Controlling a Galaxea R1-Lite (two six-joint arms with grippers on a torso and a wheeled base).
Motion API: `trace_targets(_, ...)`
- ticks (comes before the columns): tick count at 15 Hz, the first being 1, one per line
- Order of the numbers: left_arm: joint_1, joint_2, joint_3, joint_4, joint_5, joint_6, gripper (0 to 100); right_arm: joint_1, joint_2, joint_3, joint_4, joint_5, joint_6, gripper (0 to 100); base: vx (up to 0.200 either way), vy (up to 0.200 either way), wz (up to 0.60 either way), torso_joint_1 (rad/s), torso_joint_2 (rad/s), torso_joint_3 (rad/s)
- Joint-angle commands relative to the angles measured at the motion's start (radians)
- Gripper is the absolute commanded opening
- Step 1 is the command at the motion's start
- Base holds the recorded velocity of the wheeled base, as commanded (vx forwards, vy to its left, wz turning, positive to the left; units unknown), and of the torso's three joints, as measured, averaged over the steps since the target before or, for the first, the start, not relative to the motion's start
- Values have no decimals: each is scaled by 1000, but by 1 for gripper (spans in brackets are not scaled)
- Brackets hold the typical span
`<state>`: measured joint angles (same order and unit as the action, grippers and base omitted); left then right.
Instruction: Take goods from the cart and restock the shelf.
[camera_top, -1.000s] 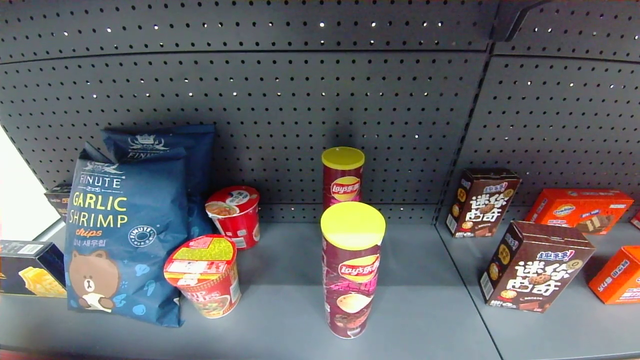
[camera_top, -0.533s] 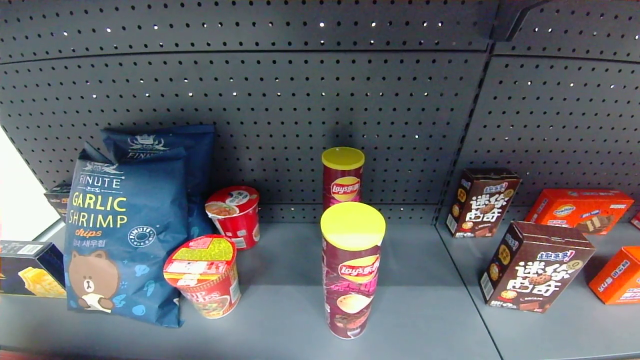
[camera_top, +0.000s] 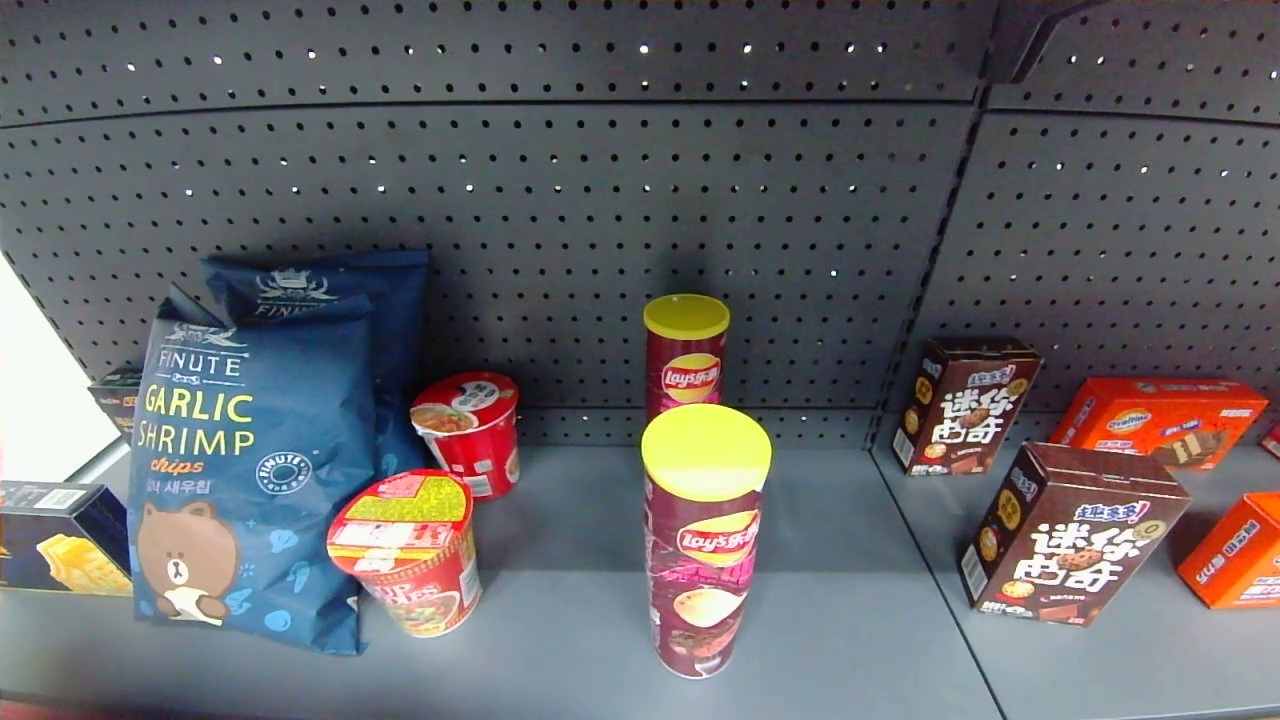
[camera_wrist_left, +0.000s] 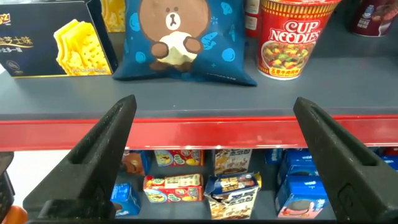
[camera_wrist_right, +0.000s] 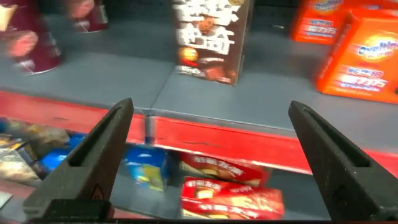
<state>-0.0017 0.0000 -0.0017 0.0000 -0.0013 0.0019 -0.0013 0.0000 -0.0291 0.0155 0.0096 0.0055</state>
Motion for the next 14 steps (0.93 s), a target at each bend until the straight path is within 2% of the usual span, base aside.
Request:
trace_targets(1, 0, 0, 0, 0, 0, 0, 100, 0, 0, 29, -22, -63, 19, 100, 0, 0, 0, 0, 0, 0)
trace_targets(3, 0, 0, 0, 0, 0, -2, 100, 0, 0, 29, -20, -30, -4, 100, 0, 0, 0, 0, 0, 0)
trace_targets(14, 0, 0, 0, 0, 1, -3, 100, 0, 0, 29, -22, -25, -6, 100, 0, 0, 0, 0, 0, 0)
